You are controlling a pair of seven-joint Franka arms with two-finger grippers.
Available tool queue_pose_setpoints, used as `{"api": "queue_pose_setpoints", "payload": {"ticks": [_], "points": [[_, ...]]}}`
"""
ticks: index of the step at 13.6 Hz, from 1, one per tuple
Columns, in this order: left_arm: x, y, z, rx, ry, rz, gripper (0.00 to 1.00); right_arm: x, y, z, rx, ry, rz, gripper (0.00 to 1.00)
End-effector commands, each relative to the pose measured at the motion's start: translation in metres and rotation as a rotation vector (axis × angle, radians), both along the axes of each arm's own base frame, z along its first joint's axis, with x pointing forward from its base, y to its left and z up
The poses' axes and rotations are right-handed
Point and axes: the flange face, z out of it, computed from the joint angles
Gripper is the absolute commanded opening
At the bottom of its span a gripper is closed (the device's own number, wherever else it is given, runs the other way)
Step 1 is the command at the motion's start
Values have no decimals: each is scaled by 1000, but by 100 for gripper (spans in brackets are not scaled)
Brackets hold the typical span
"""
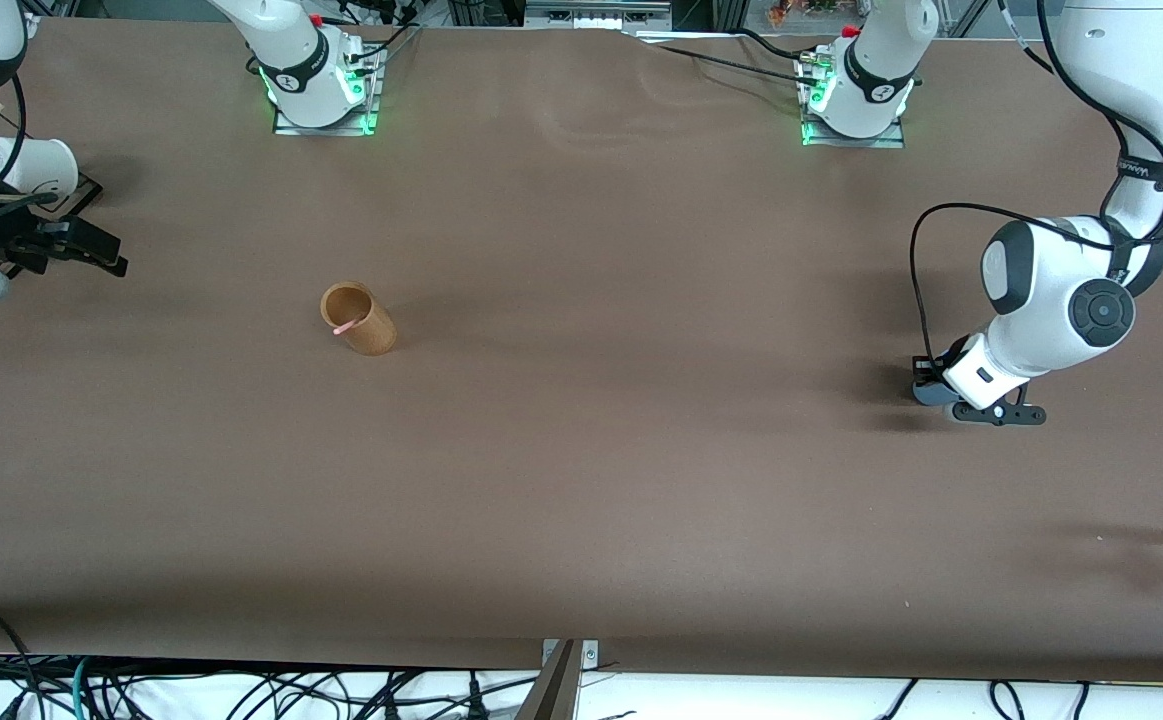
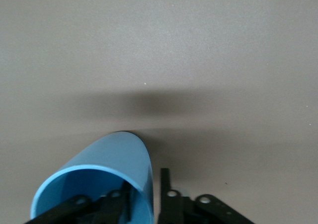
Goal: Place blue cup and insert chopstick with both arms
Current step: 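Carry the blue cup with the left gripper toward the table middle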
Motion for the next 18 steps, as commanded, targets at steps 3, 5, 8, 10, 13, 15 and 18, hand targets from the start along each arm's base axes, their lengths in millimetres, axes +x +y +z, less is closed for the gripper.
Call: {"api": "queue_pose_setpoints", "payload": {"ticks": [3,5,8,10,13,15,18], "points": [[11,-2,36,8,1,-18,0,4,-2,-2,14,26,-11,100],[26,-29,72,8,-13,-54,0,5,0,-3,13,29,-11,100],[39,-89,103,13,-33,-40,0,5,-1,-4,13,30,-8,100],[39,-147,113,14,-59,-26,0,6,-2,-7,14,33,-10,100],[30,-230,117,14,-70,5,0,6,-2,-7,14,33,-11,100],[16,-286,110,10,-61,33,0,6,-2,-7,12,33,-9,100],[3,-362,100,-27,-50,87,0,6,-3,-7,12,33,-11,100]]}}
